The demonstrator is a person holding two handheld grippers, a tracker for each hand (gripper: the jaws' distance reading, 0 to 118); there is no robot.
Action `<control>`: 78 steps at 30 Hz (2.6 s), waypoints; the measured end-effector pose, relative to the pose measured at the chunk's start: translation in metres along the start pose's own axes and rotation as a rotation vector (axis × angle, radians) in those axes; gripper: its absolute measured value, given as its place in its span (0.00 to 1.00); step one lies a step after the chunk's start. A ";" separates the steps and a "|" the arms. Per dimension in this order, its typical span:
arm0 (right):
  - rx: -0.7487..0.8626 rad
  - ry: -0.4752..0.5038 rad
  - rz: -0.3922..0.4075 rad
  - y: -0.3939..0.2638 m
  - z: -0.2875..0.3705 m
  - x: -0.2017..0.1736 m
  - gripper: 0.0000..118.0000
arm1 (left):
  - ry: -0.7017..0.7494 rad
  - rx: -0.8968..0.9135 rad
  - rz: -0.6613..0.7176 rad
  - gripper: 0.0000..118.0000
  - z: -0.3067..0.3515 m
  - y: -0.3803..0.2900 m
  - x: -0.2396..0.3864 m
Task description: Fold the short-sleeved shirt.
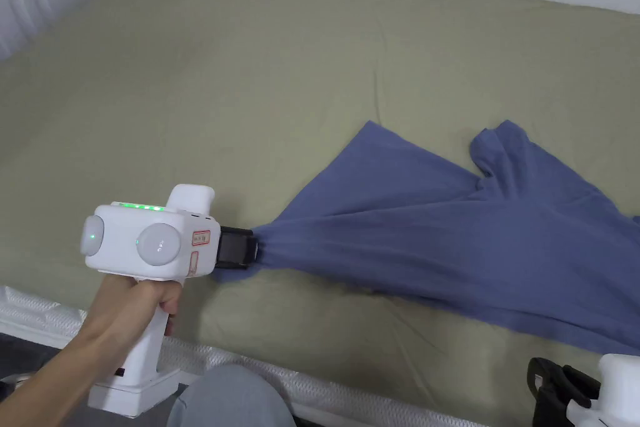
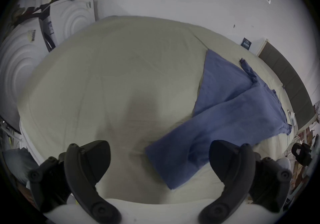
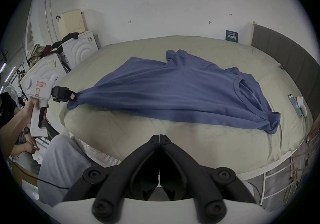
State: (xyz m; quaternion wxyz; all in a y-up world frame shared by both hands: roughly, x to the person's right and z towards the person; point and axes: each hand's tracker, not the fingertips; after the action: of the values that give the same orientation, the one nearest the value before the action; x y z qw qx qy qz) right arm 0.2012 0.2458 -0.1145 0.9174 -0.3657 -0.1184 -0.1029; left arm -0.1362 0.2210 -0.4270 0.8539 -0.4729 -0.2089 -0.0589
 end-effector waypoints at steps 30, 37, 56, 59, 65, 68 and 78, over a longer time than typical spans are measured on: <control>-0.233 -0.212 0.090 0.237 -0.245 0.173 1.00 | -0.041 -0.036 0.009 0.06 0.016 -0.003 0.025; -0.403 -0.198 0.191 0.239 -0.286 0.169 0.90 | -0.052 -0.043 0.037 0.06 0.007 -0.002 0.008; -0.061 -0.124 0.256 0.284 -0.080 0.129 0.04 | -0.053 0.040 0.030 0.06 0.048 0.016 0.019; 0.046 -0.128 0.264 0.298 -0.020 0.126 0.04 | -0.052 0.124 0.043 0.06 0.072 0.036 0.027; 0.233 -0.163 0.202 0.327 0.081 0.137 0.04 | -0.065 0.306 0.030 0.06 0.128 0.104 0.055; 0.307 -0.184 0.152 0.336 0.118 0.147 0.04 | -0.077 0.392 0.029 0.05 0.160 0.142 0.072; 0.462 -0.211 0.025 0.366 0.195 0.179 0.04 | 0.002 0.539 -0.039 0.05 0.250 0.252 0.119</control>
State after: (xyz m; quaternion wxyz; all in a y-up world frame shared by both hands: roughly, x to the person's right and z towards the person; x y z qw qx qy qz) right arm 0.4446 0.6240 -0.1613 0.9604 -0.1567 -0.2294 -0.0228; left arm -0.0280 0.5781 -0.4591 0.9480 -0.2241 -0.2253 -0.0180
